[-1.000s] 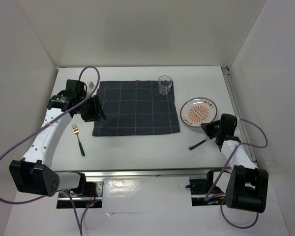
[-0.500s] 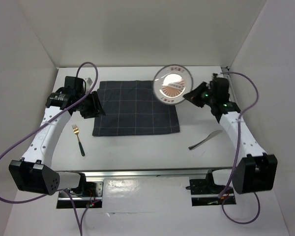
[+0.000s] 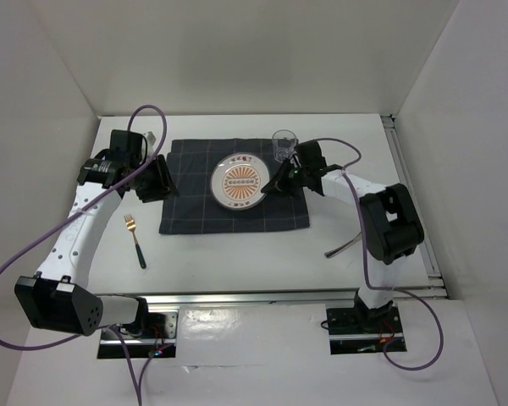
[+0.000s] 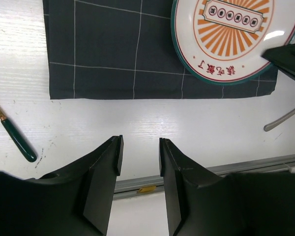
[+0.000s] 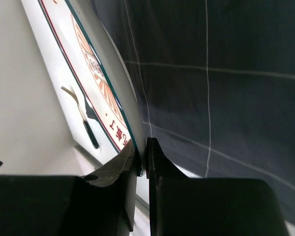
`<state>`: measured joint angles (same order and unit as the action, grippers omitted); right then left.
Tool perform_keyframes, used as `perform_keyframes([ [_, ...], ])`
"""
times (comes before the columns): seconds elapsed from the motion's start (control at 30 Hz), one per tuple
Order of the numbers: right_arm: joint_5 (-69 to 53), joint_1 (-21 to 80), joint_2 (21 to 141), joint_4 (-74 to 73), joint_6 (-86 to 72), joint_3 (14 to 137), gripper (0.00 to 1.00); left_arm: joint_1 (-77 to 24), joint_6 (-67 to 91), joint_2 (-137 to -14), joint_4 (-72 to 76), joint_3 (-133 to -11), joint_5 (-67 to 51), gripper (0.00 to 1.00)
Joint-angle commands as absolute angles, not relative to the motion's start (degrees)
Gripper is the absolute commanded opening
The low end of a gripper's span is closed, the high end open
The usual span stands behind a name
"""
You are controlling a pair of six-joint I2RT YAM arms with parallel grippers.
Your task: Set the dinner table for one person
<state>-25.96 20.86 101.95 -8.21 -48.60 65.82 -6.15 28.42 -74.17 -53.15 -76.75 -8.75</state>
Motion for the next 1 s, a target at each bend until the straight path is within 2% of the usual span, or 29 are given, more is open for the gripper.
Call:
perform_keyframes([
  [0.0,-32.25,20.48,106.41,3.16,-51.85,72.66,0.00,-6.33,29.18,-73.65,-53.09,-79.01,-7.29,0.52],
  [0.3,-36.21,20.48,115.74,6.23,-55.72,76.11,0.00,-6.33,29.71,-73.13,-53.70,-78.40,-6.77,0.52],
  [0.97,-34.45,19.95,118.48,3.35,-56.78,72.86,0.00,-6.33,29.71,-72.60,-54.84,-78.40,-5.71,0.52],
])
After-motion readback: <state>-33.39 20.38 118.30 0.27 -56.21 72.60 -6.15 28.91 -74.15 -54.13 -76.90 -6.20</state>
